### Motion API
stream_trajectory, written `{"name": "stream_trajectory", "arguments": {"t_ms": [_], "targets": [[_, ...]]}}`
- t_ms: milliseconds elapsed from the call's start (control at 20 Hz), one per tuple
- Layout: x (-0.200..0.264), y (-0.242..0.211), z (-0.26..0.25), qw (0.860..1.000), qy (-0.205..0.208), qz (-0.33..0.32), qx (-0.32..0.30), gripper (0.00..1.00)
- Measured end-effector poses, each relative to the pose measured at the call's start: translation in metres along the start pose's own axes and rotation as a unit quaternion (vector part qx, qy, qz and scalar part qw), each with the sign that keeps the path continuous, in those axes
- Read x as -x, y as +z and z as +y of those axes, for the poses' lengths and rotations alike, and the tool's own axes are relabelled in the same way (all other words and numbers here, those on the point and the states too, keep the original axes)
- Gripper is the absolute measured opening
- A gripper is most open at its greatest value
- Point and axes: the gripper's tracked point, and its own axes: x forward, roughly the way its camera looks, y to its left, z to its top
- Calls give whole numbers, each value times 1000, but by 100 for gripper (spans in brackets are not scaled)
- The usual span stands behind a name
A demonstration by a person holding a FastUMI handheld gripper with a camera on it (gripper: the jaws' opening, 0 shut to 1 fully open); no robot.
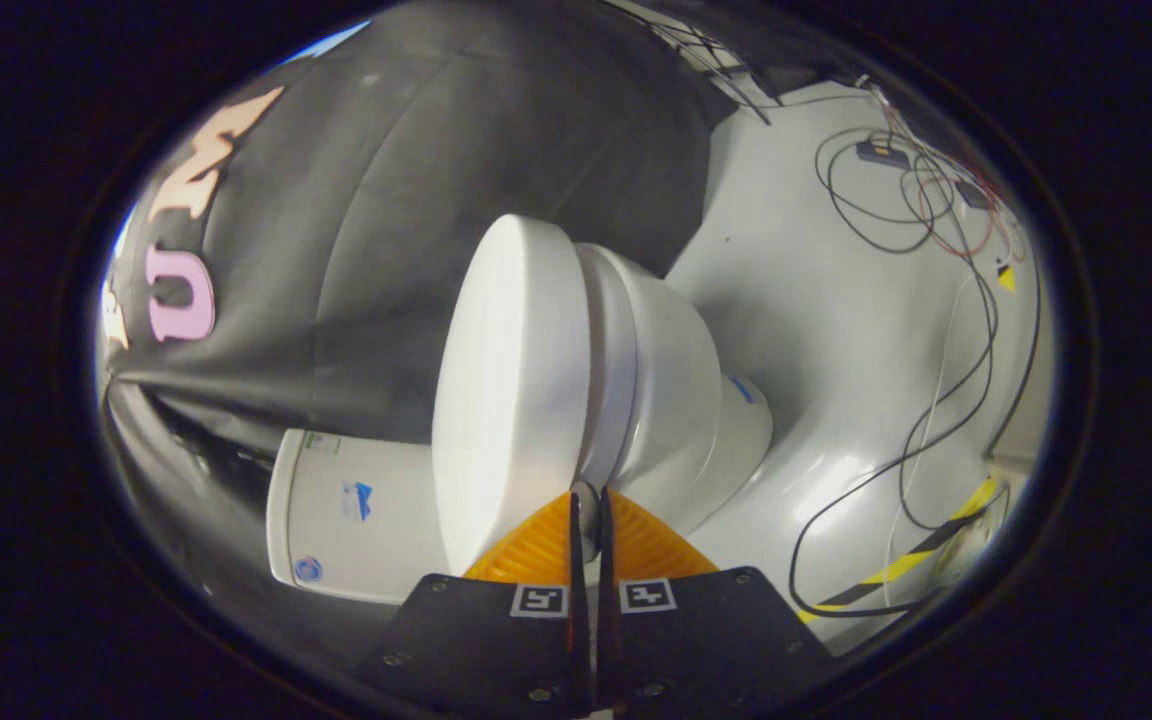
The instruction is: Open the toilet lid.
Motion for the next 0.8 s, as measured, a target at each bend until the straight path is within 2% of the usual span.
{"name": "stream_trajectory", "arguments": {"t_ms": [100, 200, 350, 450, 800], "targets": [[0, 7, 4, 1000, 16, 1, -25, 1], [1, 5, 3, 999, 8, 1, -32, 1], [1, 2, -2, 999, -32, -3, 25, 1], [2, 3, 0, 998, -42, -7, 36, 2], [13, 7, 23, 998, -14, -22, 52, 1]]}}
